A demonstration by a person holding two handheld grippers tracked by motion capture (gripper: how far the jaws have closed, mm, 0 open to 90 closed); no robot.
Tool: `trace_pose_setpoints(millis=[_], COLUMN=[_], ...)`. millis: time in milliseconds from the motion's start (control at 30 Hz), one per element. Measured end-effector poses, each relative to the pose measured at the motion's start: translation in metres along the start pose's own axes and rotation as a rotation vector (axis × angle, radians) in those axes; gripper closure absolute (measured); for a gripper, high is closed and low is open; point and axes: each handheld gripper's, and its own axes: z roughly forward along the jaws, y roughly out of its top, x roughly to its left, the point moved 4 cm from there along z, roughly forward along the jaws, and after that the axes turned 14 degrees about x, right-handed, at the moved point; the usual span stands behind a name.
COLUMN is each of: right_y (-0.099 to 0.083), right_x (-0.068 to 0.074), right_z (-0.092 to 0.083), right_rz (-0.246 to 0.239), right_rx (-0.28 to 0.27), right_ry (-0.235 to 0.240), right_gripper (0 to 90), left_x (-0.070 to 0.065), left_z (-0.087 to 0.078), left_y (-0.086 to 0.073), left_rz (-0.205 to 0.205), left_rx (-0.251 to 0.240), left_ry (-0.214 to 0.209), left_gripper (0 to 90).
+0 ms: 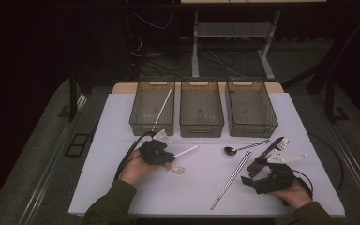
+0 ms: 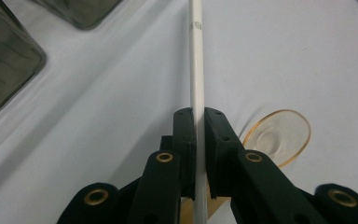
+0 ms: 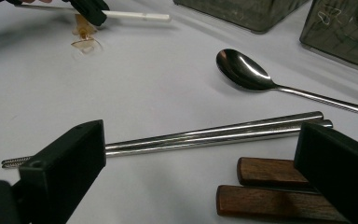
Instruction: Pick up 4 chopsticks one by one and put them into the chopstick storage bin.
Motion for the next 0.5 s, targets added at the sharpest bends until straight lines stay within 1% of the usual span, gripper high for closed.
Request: trace_pose_setpoints(millis=[33,67,167,267,333,367,500], right_y=[0.000,0.000,0.000,0.000,0.000,0.000,0.000], right_x=[0.000,0.000,0.000,0.000,0.000,0.000,0.000], right_z=[0.000,0.000,0.000,0.000,0.000,0.000,0.000], right_rz=[-0.001,-0.002,-0.002,-0.001,0.000,0.000,0.000], right_rx=[0.000,0.000,0.000,0.001,0.001,0.001,0.001], right_ry=[0.000,-0.001,0.000,0.001,0.001,0.001,0.001], right_gripper=[2.3,2.3,2.3,2.3,2.3,2.3,2.3], left_x=[0.000,0.001,0.001,0.002,0.003,0.003,0.004], left_z=[-0.001,-0.002,-0.005,-0.008,-0.011,-0.012,-0.019], left_y=[0.000,0.000,-0.001,-0.001,-0.001,-0.001,-0.001], left_rz=[-0.011,-0.013,-0.040,-0.059,-0.061,-0.070,-0.080], left_rx=[-0.007,-0.012,-0.030,-0.059,-0.076,-0.086,-0.130], left_ry=[-0.004,-0.005,-0.025,-0.039,-0.045,-0.051,-0.071], left_gripper=[83.5,83.4,83.5,83.5,83.5,83.4,83.4])
